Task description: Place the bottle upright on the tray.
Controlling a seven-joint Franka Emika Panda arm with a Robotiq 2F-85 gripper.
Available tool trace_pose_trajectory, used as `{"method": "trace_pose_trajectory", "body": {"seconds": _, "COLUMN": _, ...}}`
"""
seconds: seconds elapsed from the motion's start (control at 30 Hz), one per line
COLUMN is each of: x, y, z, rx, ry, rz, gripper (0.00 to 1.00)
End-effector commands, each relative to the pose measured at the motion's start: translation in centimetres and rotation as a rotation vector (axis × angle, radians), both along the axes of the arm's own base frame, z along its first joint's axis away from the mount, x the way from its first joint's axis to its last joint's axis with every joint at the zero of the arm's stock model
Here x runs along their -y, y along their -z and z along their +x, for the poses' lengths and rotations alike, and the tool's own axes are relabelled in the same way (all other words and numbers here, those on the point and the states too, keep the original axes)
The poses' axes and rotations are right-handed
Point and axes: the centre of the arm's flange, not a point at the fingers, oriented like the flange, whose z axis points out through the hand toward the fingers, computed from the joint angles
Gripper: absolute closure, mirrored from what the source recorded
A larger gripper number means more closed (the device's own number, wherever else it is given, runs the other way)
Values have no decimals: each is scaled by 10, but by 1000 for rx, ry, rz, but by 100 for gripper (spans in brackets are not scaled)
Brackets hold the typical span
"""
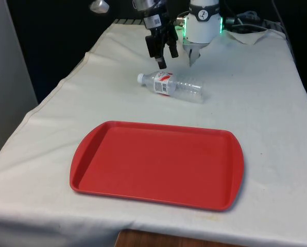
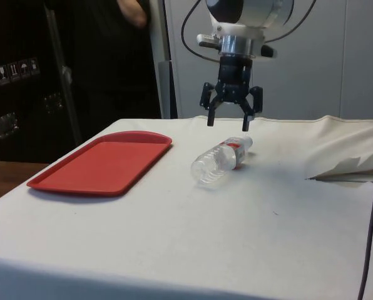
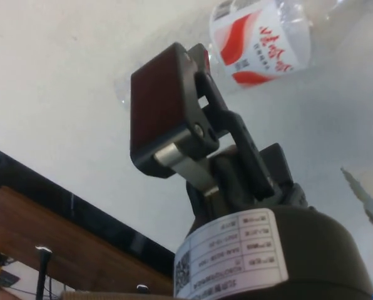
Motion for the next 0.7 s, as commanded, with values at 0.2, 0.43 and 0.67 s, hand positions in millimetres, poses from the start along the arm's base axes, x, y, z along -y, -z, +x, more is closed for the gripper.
{"method": "trace_pose_trajectory", "body": {"seconds": 0.2, "x": 18, "y": 0, "z": -1, "rx": 12, "ry": 15, "rz": 5, "gripper": 0}}
{"method": "trace_pose_trajectory", "body": {"seconds": 0.43, "x": 29, "y": 2, "z": -2, "rx": 25, "ry": 24, "rz": 15, "gripper": 0}}
{"method": "trace_pose_trajectory", "body": {"seconds": 0.67, "x": 34, "y": 10, "z": -4, "rx": 26, "ry": 28, "rz": 21, "gripper": 0}}
